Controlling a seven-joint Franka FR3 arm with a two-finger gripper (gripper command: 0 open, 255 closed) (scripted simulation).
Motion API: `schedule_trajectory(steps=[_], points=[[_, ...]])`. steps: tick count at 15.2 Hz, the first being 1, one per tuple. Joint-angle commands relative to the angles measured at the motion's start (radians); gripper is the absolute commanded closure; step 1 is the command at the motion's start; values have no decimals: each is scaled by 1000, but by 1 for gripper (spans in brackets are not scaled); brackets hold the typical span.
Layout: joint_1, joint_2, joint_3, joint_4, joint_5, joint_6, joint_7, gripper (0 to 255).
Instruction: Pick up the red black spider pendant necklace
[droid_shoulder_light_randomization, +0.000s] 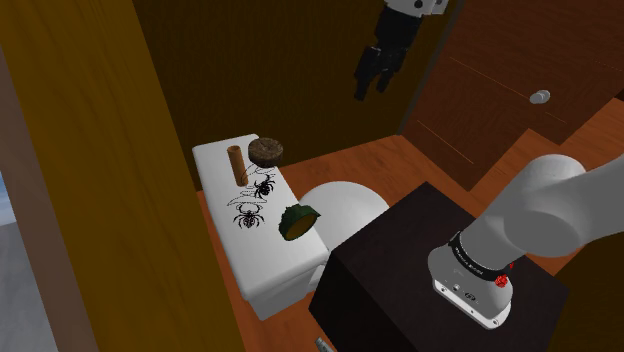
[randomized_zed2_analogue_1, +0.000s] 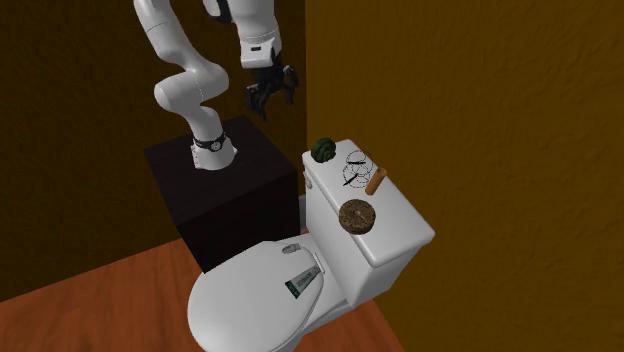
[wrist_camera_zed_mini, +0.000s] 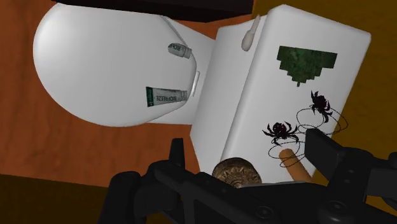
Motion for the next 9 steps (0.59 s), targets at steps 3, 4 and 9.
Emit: schedule_trajectory(steps=[3, 4, 9], points=[[39, 95, 52, -1, 10, 95, -11, 0], [48, 121, 64, 3, 11, 118, -13, 0], [89, 260, 126, 34, 4, 223, -20, 0]])
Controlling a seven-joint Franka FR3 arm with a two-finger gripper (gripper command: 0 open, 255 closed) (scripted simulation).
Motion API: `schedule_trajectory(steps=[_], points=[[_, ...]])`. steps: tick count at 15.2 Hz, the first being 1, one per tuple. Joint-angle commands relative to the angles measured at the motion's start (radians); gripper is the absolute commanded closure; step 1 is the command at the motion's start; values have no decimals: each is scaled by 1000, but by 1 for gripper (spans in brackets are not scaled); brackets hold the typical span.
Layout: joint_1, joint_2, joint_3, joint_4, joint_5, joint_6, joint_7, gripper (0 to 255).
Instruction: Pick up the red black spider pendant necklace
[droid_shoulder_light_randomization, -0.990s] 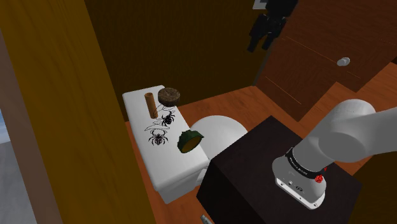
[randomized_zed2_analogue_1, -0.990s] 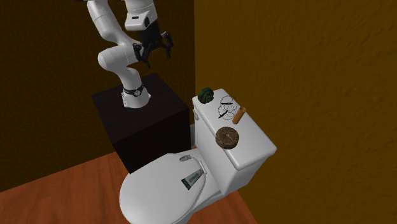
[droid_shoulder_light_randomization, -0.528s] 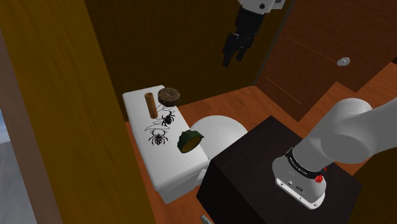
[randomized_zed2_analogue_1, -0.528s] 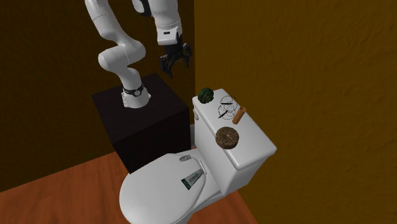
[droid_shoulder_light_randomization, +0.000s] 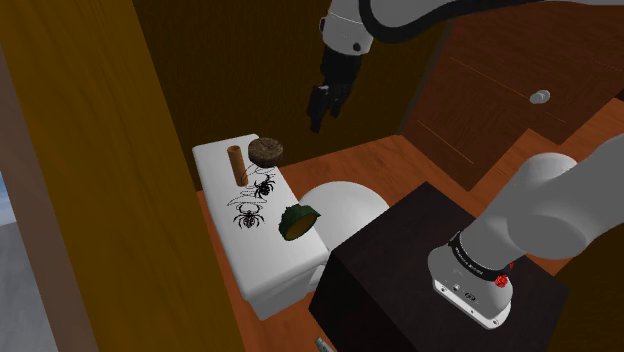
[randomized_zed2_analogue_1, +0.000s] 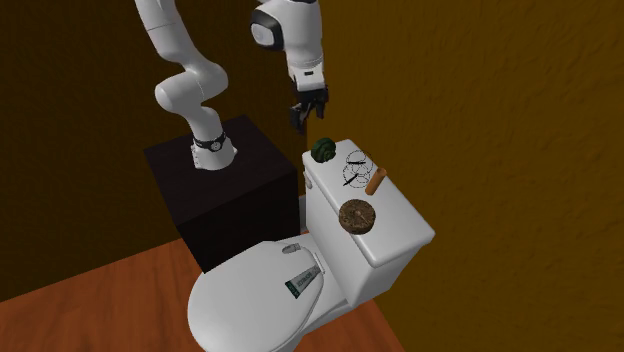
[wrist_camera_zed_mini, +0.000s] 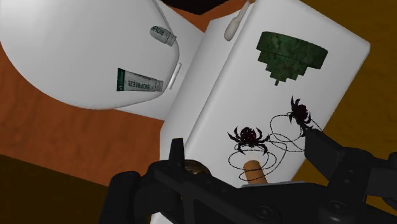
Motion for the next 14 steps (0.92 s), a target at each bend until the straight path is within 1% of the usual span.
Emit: schedule_trajectory(steps=[1, 7, 14], points=[[17, 61, 27, 11, -6, 50, 0, 0], [61, 241, 98, 78, -52, 156, 10, 0], [124, 463, 159, 188, -155, 247, 45, 0]])
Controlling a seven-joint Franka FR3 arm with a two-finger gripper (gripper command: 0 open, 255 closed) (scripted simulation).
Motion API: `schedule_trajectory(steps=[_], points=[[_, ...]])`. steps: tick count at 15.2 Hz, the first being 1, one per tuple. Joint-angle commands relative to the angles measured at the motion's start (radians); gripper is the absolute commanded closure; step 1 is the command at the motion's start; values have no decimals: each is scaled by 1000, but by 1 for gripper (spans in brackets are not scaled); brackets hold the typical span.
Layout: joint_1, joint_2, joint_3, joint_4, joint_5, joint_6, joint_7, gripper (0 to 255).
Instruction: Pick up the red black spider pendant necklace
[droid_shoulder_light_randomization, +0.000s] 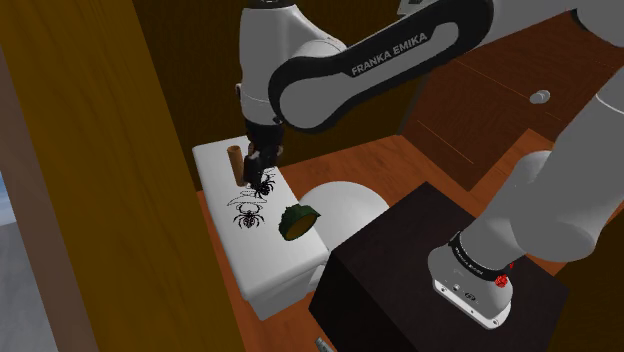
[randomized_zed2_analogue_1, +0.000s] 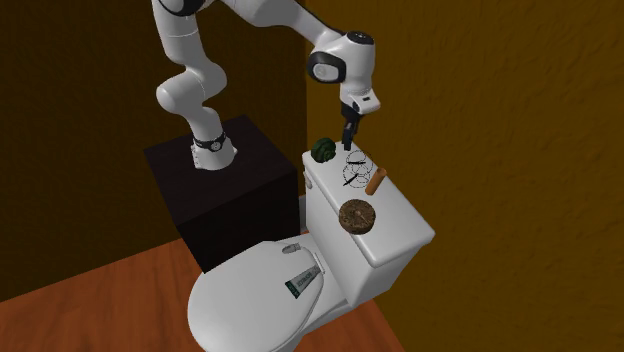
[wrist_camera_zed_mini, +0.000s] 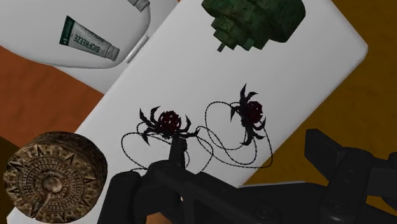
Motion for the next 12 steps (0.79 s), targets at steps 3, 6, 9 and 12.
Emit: schedule_trajectory(steps=[3, 6, 9, 12], points=[[41, 118, 19, 60, -64, 43, 21, 0], [44, 142, 15, 47, -76, 79, 28, 0], [48, 168, 11, 36, -88, 114, 35, 0], [50, 182, 8, 31, -95, 132, 39, 0]])
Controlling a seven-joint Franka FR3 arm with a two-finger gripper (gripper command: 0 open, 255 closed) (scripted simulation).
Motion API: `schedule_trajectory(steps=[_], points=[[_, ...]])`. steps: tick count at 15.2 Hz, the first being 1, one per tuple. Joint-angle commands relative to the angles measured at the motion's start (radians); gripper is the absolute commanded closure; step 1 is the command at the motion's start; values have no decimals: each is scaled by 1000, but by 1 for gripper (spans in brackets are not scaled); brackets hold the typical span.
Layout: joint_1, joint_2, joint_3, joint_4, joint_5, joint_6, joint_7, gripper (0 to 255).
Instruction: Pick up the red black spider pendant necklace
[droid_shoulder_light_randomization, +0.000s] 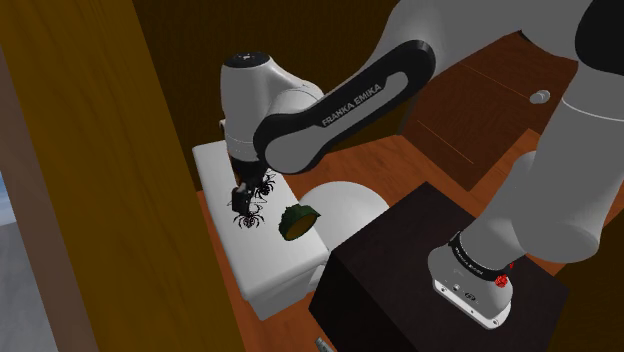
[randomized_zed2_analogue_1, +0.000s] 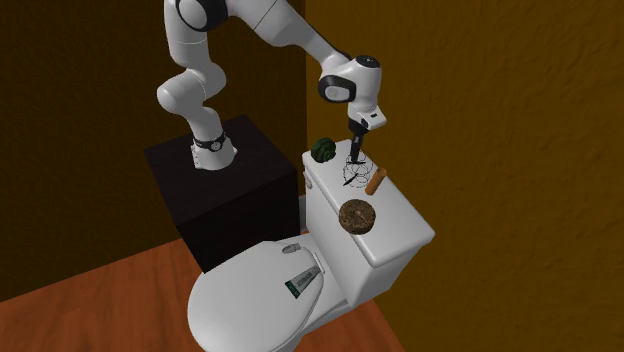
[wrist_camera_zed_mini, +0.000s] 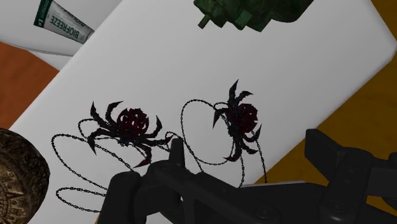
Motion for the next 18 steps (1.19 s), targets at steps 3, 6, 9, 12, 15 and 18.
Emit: schedule_trajectory(steps=[3, 6, 9, 12, 15, 18], points=[[1, 4, -1, -4, -2, 7, 2, 255], [1, 5, -1, -2, -3, 7, 2, 255], [2, 5, -1, -2, -3, 7, 3, 255], [-2, -14, 3, 3, 7, -17, -3, 255], [-6, -40, 7, 14, 19, -52, -11, 255], [-9, -64, 11, 27, 31, -88, -18, 255]])
